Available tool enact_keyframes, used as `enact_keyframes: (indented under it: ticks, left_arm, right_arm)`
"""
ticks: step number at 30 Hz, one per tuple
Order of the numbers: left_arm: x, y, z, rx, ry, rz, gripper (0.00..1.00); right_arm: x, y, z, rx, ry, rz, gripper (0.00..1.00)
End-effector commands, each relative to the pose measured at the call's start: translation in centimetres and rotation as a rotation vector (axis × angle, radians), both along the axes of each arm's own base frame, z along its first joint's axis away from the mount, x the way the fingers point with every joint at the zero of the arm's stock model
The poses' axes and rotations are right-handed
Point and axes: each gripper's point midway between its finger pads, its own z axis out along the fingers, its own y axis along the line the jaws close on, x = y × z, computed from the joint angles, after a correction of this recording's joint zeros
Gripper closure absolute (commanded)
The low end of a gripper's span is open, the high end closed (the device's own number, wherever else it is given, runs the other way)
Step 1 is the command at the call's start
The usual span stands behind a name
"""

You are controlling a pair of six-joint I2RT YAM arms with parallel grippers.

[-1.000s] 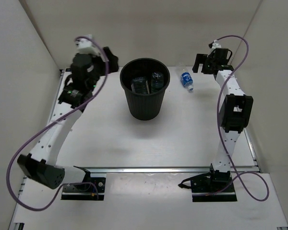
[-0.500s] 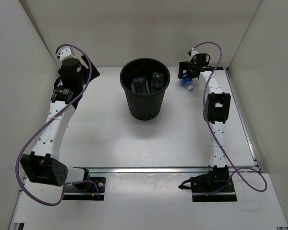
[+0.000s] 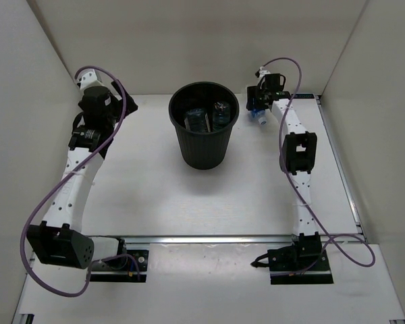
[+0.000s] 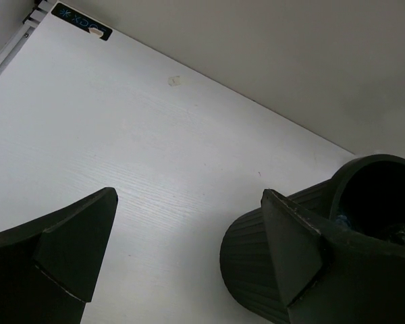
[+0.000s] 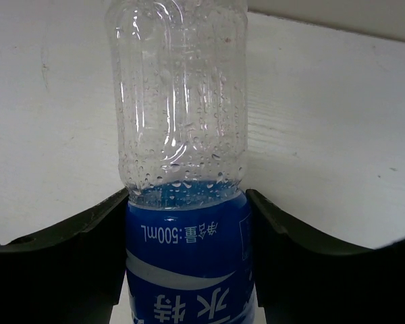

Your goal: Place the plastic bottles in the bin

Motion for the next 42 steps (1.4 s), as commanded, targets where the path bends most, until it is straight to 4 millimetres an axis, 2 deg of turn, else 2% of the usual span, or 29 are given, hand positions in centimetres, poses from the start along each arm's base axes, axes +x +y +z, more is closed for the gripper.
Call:
enact_keyframes:
  ticks: [1, 2, 3, 4, 5, 6, 8, 9, 10, 11, 13, 14, 16, 17, 19, 20, 21, 22, 24, 26, 28, 30, 31, 32, 36, 40, 42]
  left_arm:
    - [-1.1, -0.4, 1.4, -0.020, -0.033, -0.035, 0.02]
    - [-1.1, -0.8, 1.2, -0.022, -0.023, -0.053, 0.01]
    - [-1.2, -1.1, 0.5, -0.021, 0.004, -0.070, 0.01]
    - [-1.2, -1.4, -0.3, -0.018, 0.031, -0.081, 0.01]
    - [-1.3, -2.0, -0.8, -0.027, 0.043, -0.098, 0.01]
    - [-1.4, -2.1, -1.6, -0.031, 0.065, -0.102, 0.01]
    - [-1.7, -2.7, -3.3, -0.063, 0.103, -0.134, 0.01]
    - [-1.9, -3.5, -3.9, -0.091, 0.118, -0.166, 0.02]
    - [-2.1, -3.6, -5.0, -0.098, 0.141, -0.172, 0.02]
    - [-2.4, -4.2, -5.8, -0.102, 0.163, -0.191, 0.02]
    - [-2.7, -4.5, -7.3, -0.083, 0.210, -0.195, 0.01]
    - [-3.0, -4.6, -7.5, -0.078, 0.220, -0.197, 0.01]
    - [-3.0, -4.2, -8.0, -0.089, 0.232, -0.189, 0.02]
    - [-3.3, -4.2, -8.4, -0.094, 0.243, -0.189, 0.02]
    - [-3.3, -4.1, -8.2, -0.107, 0.224, -0.189, 0.01]
    - [-3.4, -4.4, -8.0, -0.109, 0.216, -0.202, 0.01]
    - [-3.6, -4.6, -8.0, -0.109, 0.215, -0.208, 0.02]
    - [-3.6, -4.6, -8.2, -0.105, 0.224, -0.209, 0.02]
    - [-3.9, -4.6, -8.3, -0.093, 0.236, -0.211, 0.02]
    - [-4.4, -4.6, -8.0, -0.098, 0.234, -0.214, 0.02]
    - [-4.6, -4.1, -7.8, -0.104, 0.228, -0.193, 0.01]
    - [-5.4, -3.5, -7.7, -0.087, 0.223, -0.169, 0.01]
    - [-5.4, -3.4, -7.9, -0.085, 0.227, -0.169, 0.01]
    - [-5.6, -3.2, -7.9, -0.083, 0.227, -0.161, 0.01]
    - [-5.8, -3.2, -8.1, -0.087, 0.228, -0.164, 0.01]
    - [-5.6, -3.3, -8.4, -0.094, 0.232, -0.168, 0.01]
    - [-5.6, -3.8, -8.6, -0.103, 0.225, -0.183, 0.02]
  right_arm:
    - [0.3, -0.4, 9.5, -0.008, -0.150, 0.010, 0.47]
    - [0.0, -0.1, 13.1, 0.018, -0.205, 0.015, 0.47]
    - [-0.2, -0.7, 14.2, 0.058, -0.212, 0.021, 0.47]
    - [-1.0, -0.5, 17.7, 0.113, -0.256, 0.062, 0.48]
    - [-2.0, -0.5, 21.0, 0.162, -0.293, 0.069, 0.48]
    - [-2.9, -0.3, 22.5, 0.214, -0.302, 0.101, 0.48]
    - [-5.7, 0.5, 28.3, 0.263, -0.378, 0.168, 0.47]
    - [-6.7, 1.6, 29.0, 0.281, -0.372, 0.203, 0.47]
    - [-8.0, 1.9, 31.4, 0.288, -0.408, 0.226, 0.47]
    - [-9.2, 2.4, 32.9, 0.295, -0.424, 0.248, 0.47]
    - [-11.3, 5.3, 34.7, 0.320, -0.439, 0.325, 0.47]
    - [-12.9, 6.5, 36.6, 0.335, -0.471, 0.382, 0.46]
    - [-15.1, 10.3, 38.0, 0.392, -0.477, 0.481, 0.47]
    - [-15.6, 11.4, 38.6, 0.422, -0.483, 0.508, 0.46]
    - [-16.7, 15.1, 39.2, 0.476, -0.486, 0.562, 0.46]
    - [-17.0, 17.2, 38.9, 0.490, -0.478, 0.588, 0.46]
    - [-16.4, 18.0, 38.7, 0.506, -0.482, 0.574, 0.46]
    - [-16.9, 19.6, 38.6, 0.520, -0.478, 0.596, 0.46]
    - [-16.3, 22.3, 37.3, 0.556, -0.458, 0.608, 0.46]
    - [-16.8, 24.3, 37.6, 0.574, -0.465, 0.617, 0.45]
    - [-16.7, 25.4, 35.5, 0.594, -0.403, 0.618, 0.45]
    - [-18.5, 26.1, 33.4, 0.686, -0.293, 0.685, 0.43]
    - [-18.8, 26.1, 33.6, 0.689, -0.293, 0.697, 0.43]
    - [-18.9, 26.3, 32.7, 0.692, -0.265, 0.697, 0.43]
    - [-20.1, 26.8, 31.6, 0.695, -0.219, 0.731, 0.40]
    - [-20.8, 26.5, 31.0, 0.677, -0.198, 0.709, 0.27]
    - [-21.6, 26.5, 31.1, 0.672, -0.197, 0.725, 0.09]
